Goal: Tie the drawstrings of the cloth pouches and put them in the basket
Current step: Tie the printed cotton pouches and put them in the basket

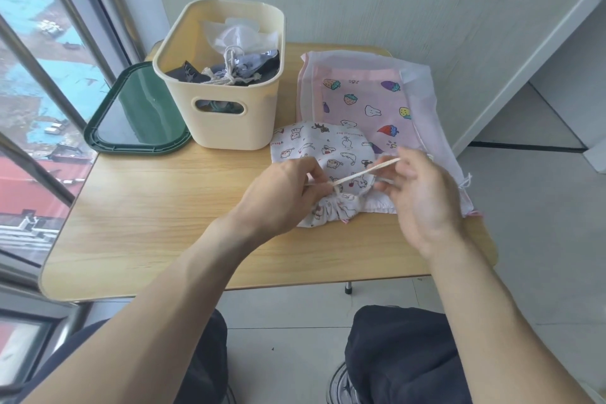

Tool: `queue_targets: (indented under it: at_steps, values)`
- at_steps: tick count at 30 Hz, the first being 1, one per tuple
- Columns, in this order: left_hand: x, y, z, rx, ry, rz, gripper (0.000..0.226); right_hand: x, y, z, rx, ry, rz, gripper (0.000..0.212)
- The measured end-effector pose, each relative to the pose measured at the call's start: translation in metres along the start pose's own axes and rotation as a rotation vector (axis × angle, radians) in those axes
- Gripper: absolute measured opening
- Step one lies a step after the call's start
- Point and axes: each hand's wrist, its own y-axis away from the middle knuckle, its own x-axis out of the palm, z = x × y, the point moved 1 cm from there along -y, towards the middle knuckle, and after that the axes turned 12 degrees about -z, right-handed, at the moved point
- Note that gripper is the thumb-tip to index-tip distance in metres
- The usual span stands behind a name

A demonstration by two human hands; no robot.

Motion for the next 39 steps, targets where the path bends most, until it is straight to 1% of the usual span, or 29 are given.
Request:
queue_targets:
  at_steps: [1, 2, 4, 5, 6, 8, 9, 10, 11, 13, 14, 15, 16, 20, 22, 26, 29, 32, 35, 37, 39]
  values:
    - [-0.001, 0.001, 0.000, 0.011, 0.008, 0.013, 0.018, -0.004, -0.002, 0.003, 0.054, -0.073, -0.047, 0.058]
    - [-0.001, 0.001, -0.001, 0.024, 0.012, 0.025, 0.019, -0.008, -0.005, 0.004, 0.108, -0.142, -0.092, 0.053]
    - [-0.001, 0.003, -0.002, 0.046, 0.006, 0.052, 0.021, -0.015, -0.011, 0.004, 0.164, -0.221, -0.179, 0.035]
    - [-0.001, 0.004, -0.003, 0.058, -0.001, 0.058, 0.022, -0.018, -0.015, 0.002, 0.153, -0.231, -0.222, 0.025]
    - [-0.001, 0.004, -0.003, 0.067, -0.005, 0.059, 0.023, -0.019, -0.017, 0.000, 0.099, -0.203, -0.260, 0.020]
    - [-0.001, 0.004, -0.004, 0.072, -0.004, 0.060, 0.024, -0.021, -0.015, 0.000, -0.145, 0.006, -0.297, 0.033]
    - [-0.002, 0.005, -0.004, 0.074, 0.000, 0.061, 0.024, -0.021, -0.011, 0.002, -0.305, 0.148, -0.278, 0.031]
    - [-0.002, 0.005, -0.004, 0.078, 0.005, 0.064, 0.024, -0.018, -0.006, 0.004, -0.449, 0.274, -0.199, 0.025]
    - [-0.003, 0.005, -0.005, 0.082, 0.007, 0.067, 0.023, -0.015, -0.001, 0.004, -0.550, 0.385, -0.065, 0.023]
    - [-0.004, 0.006, -0.006, 0.088, 0.015, 0.071, 0.021, -0.009, 0.009, -0.002, -0.613, 0.600, 0.232, 0.031]
    - [-0.004, 0.007, -0.006, 0.091, 0.022, 0.068, 0.020, -0.005, 0.012, -0.007, -0.618, 0.692, 0.345, 0.036]
    - [-0.005, 0.007, -0.006, 0.093, 0.030, 0.065, 0.020, -0.002, 0.014, -0.011, -0.615, 0.754, 0.415, 0.038]
    - [-0.005, 0.007, -0.005, 0.096, 0.032, 0.062, 0.020, 0.000, 0.014, -0.014, -0.602, 0.779, 0.441, 0.036]
    - [-0.008, 0.007, -0.003, 0.097, -0.044, 0.054, 0.031, 0.000, 0.007, -0.013, -0.629, 0.802, 0.374, 0.007]
    - [-0.011, 0.006, -0.002, 0.077, -0.029, 0.059, 0.036, -0.001, 0.004, -0.012, -0.615, 0.806, 0.367, 0.002]
    - [-0.018, 0.001, 0.000, 0.065, 0.013, 0.036, 0.031, -0.005, 0.001, -0.011, -0.624, 0.859, 0.373, 0.005]
    - [-0.024, -0.002, 0.003, 0.052, 0.042, 0.029, 0.025, -0.011, -0.003, -0.006, -0.601, 0.898, 0.388, 0.008]
    - [-0.028, -0.004, 0.005, 0.037, 0.095, 0.020, 0.024, -0.013, -0.003, 0.000, -0.572, 0.909, 0.408, 0.008]
    - [-0.027, -0.004, 0.003, 0.025, 0.087, 0.033, 0.029, -0.013, -0.004, -0.001, -0.541, 0.943, 0.437, 0.009]
    - [-0.025, -0.003, 0.004, 0.032, 0.050, 0.013, 0.038, -0.014, -0.006, -0.005, -0.522, 0.984, 0.435, 0.009]
    - [-0.026, -0.004, 0.007, 0.017, 0.021, -0.021, 0.039, -0.017, -0.008, -0.007, -0.510, 1.002, 0.412, 0.008]
